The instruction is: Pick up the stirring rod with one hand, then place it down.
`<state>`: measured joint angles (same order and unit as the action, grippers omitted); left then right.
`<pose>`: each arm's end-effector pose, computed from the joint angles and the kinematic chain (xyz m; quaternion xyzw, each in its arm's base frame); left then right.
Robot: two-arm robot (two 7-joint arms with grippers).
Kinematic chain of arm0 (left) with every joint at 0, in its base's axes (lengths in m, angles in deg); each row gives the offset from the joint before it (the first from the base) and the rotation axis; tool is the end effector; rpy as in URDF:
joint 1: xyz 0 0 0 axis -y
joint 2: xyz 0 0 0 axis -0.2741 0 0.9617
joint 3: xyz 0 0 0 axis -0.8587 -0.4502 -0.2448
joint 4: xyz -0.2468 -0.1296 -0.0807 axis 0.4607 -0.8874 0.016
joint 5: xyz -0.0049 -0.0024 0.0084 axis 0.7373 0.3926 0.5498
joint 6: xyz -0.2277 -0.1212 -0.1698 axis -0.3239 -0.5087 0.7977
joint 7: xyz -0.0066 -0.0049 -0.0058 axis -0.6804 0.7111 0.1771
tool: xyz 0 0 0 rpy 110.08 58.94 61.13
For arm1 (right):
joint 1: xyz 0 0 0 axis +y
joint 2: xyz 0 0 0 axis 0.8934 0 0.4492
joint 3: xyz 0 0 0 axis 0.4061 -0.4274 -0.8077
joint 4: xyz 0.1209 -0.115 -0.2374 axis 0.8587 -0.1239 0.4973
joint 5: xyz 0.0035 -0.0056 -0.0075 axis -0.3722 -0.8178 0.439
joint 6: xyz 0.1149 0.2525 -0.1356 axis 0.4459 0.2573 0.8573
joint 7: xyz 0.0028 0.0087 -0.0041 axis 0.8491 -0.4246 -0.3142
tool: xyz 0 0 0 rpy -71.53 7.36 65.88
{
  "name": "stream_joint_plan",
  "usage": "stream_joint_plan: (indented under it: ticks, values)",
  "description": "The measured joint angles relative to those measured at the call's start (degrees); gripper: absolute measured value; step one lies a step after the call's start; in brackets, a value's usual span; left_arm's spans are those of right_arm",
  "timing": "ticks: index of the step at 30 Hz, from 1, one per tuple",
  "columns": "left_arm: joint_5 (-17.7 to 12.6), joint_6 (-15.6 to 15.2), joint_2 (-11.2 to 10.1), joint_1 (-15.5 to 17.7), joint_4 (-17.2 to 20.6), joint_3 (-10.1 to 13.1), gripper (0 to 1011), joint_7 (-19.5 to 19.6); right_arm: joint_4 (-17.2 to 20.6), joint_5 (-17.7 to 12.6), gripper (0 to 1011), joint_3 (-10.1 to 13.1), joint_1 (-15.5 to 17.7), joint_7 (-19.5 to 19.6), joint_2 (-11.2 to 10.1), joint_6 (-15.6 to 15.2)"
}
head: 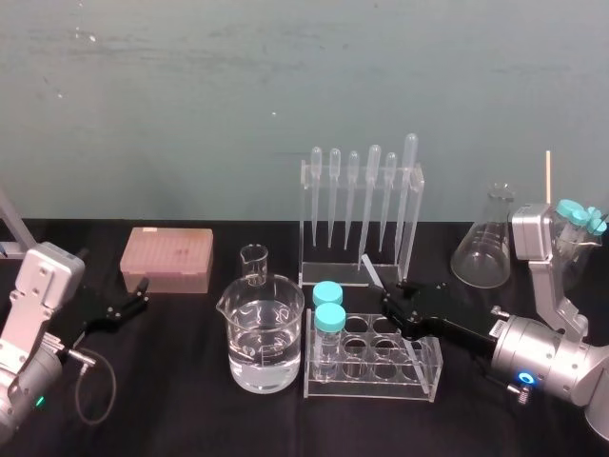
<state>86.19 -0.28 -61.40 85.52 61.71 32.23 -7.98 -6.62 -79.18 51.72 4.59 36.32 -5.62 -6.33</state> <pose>0.3581 0.0827 -0.3023 0.1414 -0.1325 0.5799 0.7913 0.4063 -0.0615 -0.2801 -0.0192 0.0704 -0.3229 0.9436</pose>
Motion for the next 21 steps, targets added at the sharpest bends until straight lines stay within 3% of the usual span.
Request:
stream_joint_plan:
  ticks: [5, 13, 16, 17, 19, 21]
  values:
    - [0.00, 0.00, 0.00, 0.00, 0.00, 0.00, 1000, 0.00, 0.00, 0.00, 69, 0.00, 0.00, 0.00, 0.00, 0.01]
    - [0.00, 0.00, 0.00, 0.00, 0.00, 0.00, 1000, 0.00, 0.23, 0.60, 69, 0.19, 0.18, 0.26, -0.01, 0.66]
    - [0.00, 0.00, 0.00, 0.00, 0.00, 0.00, 1000, 0.00, 2.18, 3.65, 69, 1.67, 1.41, 2.88, -0.08, 5.59]
    - [0.00, 0.00, 0.00, 0.00, 0.00, 0.00, 1000, 0.00, 2.18, 3.65, 69, 1.67, 1.41, 2.88, -0.08, 5.59]
    - [0.00, 0.00, 0.00, 0.00, 0.00, 0.00, 1000, 0.00, 3.83, 6.86, 69, 3.32, 2.68, 5.83, 0.24, 11.84]
    - [0.00, 0.00, 0.00, 0.00, 0.00, 0.00, 1000, 0.00, 4.44, 8.48, 69, 4.16, 3.34, 7.31, 0.60, 15.13]
